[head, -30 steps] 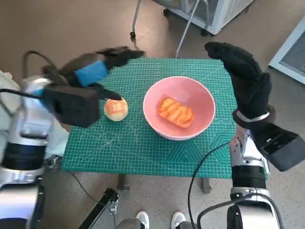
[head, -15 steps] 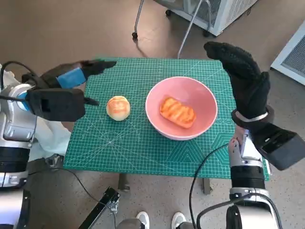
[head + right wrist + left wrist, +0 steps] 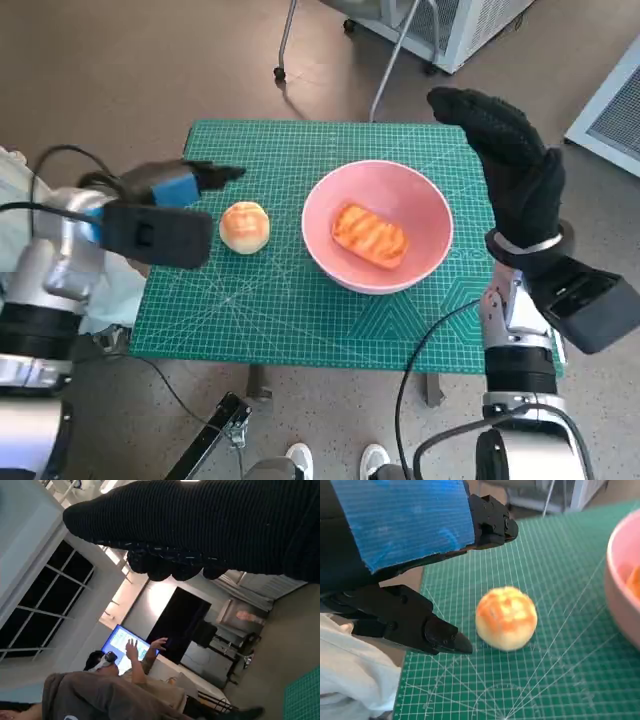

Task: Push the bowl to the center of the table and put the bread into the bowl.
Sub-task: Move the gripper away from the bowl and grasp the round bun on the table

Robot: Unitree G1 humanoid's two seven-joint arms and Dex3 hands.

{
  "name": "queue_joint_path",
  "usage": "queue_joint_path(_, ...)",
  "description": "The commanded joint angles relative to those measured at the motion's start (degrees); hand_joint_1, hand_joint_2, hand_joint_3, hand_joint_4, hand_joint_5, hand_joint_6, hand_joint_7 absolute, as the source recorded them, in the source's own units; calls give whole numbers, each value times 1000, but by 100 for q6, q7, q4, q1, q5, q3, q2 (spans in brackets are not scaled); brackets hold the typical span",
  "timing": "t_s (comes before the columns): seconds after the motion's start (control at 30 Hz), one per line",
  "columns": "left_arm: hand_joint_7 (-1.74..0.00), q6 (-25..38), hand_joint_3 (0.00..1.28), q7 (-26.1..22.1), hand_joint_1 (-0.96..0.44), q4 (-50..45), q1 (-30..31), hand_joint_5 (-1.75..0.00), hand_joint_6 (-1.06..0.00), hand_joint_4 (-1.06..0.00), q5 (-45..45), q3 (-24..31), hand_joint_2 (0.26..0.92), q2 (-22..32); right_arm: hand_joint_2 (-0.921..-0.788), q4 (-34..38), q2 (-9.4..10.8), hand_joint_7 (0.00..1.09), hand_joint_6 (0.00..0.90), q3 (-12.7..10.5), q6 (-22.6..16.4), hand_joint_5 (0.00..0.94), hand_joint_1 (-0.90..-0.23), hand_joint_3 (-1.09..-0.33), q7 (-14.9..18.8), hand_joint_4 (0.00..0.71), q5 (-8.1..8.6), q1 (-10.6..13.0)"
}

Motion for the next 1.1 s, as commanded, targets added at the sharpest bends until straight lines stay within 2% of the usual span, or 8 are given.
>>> queue_joint_path(0.03, -51, -215, 0, 264, 12, 413, -283, -4, -252, -114, 198, -181, 826, -222, -921, 33, -70, 902, -1, 15, 41, 5, -674, -731, 74, 268, -8, 51)
queue_joint_path(0.57, -72, -581, 3, 1243, -19, 1784, -605, -28, -319, -197, 746, -690, 829, -829, -921, -223, -140, 905, -1, 16, 115, 6, -675, -731, 31, 268, -45, 177)
queue_joint_path(0.8, -102, -536, 25, 1762, -25, 2256, -640, -45, -392, -268, 949, -864, 879, -1047, -921, -335, -145, 916, -1, 36, 137, 6, -682, -730, -44, 268, -99, 243)
queue_joint_path(0.97, -164, -461, 52, 2156, -46, 2615, -656, -71, -518, -408, 1034, -959, 913, -1229, -921, -357, -133, 921, -1, 48, 150, 6, -691, -729, -86, 268, -128, 264)
queue_joint_path(1.03, -253, -440, 79, 2254, -50, 2691, -632, -63, -561, -489, 1050, -975, 917, -1258, -921, -360, -126, 922, -1, 53, 157, 6, -692, -728, -99, 268, -136, 272)
queue_joint_path(1.1, -408, -428, 100, 2303, -47, 2748, -611, -119, -583, -622, 1056, -978, 919, -1267, -921, -374, -125, 922, -1, 61, 166, 6, -688, -728, -111, 268, -141, 285)
